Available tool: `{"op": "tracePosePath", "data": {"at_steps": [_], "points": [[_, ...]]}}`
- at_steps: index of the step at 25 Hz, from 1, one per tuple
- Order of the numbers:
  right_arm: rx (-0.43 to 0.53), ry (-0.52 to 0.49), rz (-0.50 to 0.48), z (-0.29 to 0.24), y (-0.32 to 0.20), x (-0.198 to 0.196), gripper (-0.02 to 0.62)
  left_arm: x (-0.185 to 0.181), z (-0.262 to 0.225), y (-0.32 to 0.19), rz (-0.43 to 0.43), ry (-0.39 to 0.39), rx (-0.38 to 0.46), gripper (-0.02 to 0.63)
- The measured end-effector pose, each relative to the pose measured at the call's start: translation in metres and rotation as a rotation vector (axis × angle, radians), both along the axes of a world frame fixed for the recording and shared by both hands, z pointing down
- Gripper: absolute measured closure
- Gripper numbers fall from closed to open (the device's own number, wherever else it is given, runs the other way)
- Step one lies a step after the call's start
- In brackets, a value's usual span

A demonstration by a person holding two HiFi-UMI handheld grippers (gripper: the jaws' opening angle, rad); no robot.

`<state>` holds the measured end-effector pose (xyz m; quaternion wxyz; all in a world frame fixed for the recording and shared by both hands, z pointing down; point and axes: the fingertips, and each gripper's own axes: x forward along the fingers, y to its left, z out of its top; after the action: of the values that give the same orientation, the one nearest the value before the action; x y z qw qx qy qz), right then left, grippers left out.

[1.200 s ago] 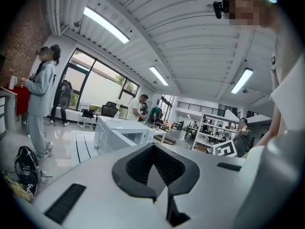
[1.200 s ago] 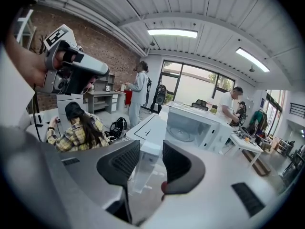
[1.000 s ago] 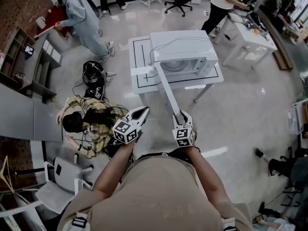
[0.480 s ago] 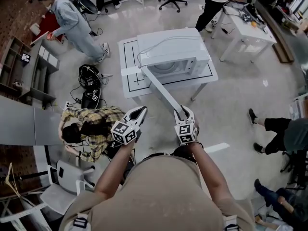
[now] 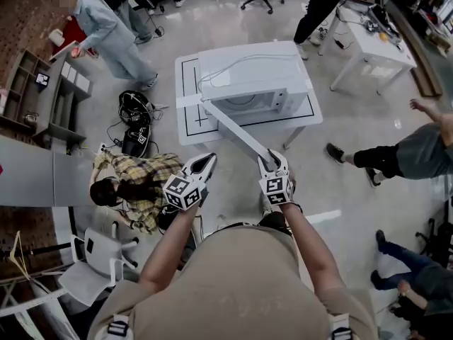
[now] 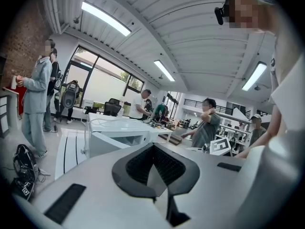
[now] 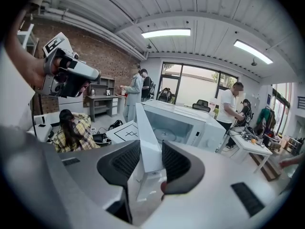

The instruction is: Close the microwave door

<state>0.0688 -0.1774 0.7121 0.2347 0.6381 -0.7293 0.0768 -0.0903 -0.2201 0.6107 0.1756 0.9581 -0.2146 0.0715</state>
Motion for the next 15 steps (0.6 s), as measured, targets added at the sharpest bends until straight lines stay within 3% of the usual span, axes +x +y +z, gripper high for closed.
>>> {"op": "tracePosePath", "data": {"at_steps": [15], "points": [[0.027, 0.007, -0.115, -0.007, -0.047, 0.052, 0.445, 0.039, -0.011, -0.026, -0.125, -0.016, 0.004, 0.600]]}}
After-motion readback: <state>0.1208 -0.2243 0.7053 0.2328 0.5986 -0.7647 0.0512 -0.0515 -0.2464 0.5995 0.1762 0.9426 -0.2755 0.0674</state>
